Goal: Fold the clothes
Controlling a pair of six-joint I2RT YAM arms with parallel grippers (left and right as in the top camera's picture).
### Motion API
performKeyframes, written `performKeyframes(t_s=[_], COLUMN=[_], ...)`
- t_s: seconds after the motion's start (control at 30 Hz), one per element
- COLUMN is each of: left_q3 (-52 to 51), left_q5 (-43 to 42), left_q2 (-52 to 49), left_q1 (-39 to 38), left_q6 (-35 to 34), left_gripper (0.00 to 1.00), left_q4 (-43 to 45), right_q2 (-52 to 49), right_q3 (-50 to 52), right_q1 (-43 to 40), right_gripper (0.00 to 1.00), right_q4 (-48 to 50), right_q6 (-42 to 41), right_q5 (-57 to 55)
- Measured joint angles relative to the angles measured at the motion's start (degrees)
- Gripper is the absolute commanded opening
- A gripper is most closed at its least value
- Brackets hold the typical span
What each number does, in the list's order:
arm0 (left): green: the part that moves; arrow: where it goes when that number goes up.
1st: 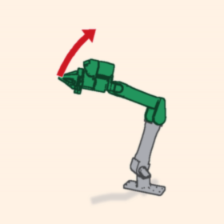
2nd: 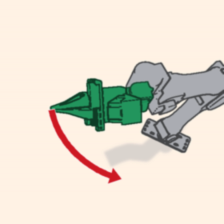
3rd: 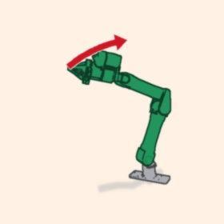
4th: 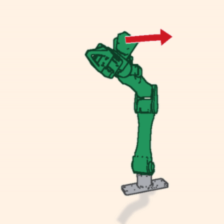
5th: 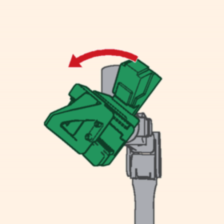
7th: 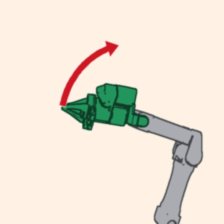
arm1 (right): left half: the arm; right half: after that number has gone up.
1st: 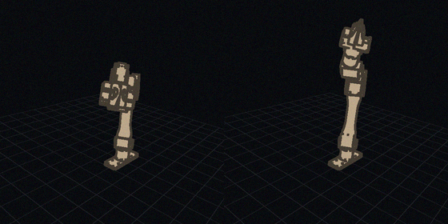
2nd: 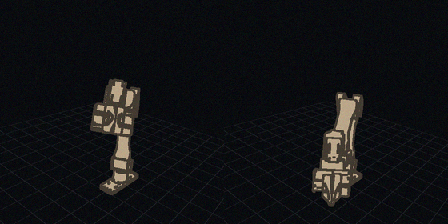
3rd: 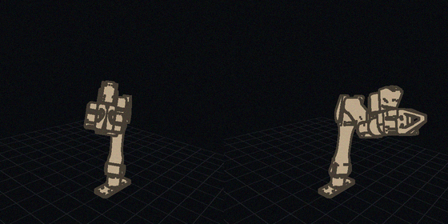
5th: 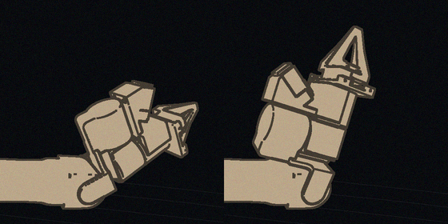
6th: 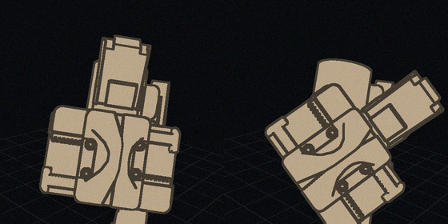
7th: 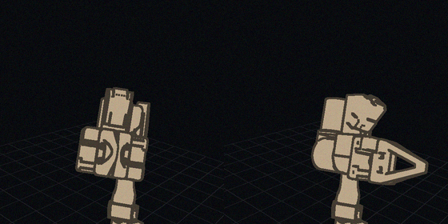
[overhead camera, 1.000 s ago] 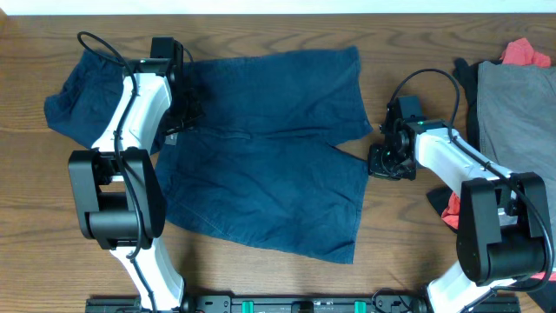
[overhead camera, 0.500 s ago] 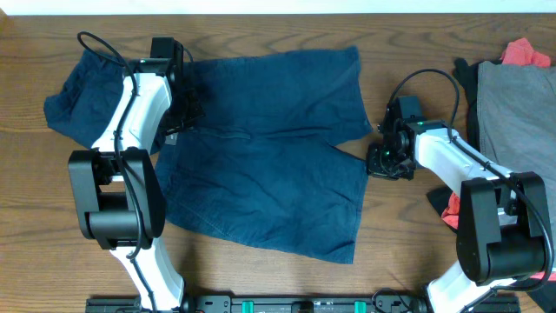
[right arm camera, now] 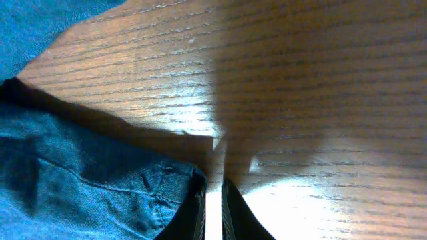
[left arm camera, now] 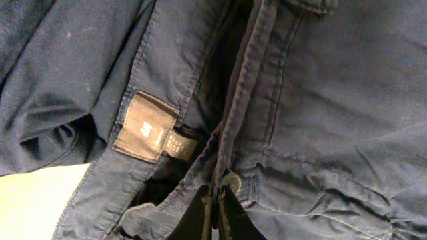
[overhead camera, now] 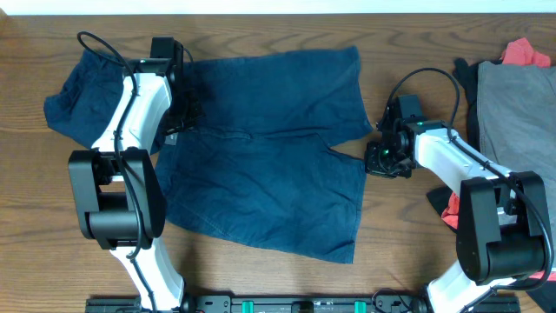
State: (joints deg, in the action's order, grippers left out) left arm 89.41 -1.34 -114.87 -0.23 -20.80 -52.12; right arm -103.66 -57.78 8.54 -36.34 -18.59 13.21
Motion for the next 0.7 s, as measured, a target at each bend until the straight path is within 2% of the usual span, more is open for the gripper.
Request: performKeyframes(t_s=[0.7], left_q3=[0.0], left_q5=[0.02], left_q2=[0.0], left_q1=[0.0], left_q6=[0.09], left_gripper=[0.06], left_q4=[-0.37], right_q2=[-1.73], right_q3=[-1.29], right_q1=[3.5], right_gripper=[0.09], right_q4=[2.32], right_q6=[-0.28], right_q5=[-0.87])
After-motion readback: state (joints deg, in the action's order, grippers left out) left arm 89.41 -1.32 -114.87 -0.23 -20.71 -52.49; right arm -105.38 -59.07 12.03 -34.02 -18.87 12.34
